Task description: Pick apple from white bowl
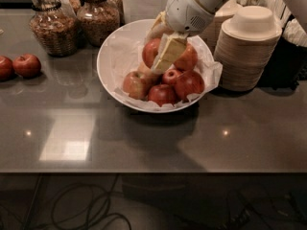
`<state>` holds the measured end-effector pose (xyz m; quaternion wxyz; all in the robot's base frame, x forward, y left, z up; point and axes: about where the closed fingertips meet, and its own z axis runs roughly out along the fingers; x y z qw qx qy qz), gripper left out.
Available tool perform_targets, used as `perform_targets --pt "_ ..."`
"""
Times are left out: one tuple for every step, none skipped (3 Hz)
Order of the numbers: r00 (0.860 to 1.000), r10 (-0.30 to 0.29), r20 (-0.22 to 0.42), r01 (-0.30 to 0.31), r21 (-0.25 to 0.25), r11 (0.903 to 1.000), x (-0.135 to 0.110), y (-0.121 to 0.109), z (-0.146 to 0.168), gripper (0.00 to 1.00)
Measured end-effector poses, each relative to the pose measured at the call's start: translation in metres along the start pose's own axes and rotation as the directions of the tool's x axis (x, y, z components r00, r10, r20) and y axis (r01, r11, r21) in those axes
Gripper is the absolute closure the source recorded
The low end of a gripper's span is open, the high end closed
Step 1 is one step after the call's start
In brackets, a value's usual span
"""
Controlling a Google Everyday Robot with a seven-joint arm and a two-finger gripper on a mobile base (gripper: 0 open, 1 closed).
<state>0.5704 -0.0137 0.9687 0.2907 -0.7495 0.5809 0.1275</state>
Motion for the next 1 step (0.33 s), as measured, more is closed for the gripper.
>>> perform_targets --pt "1.000 -0.005 0.003 0.005 0.045 0.9990 -0.0045 0.0042 -0.0251 1.00"
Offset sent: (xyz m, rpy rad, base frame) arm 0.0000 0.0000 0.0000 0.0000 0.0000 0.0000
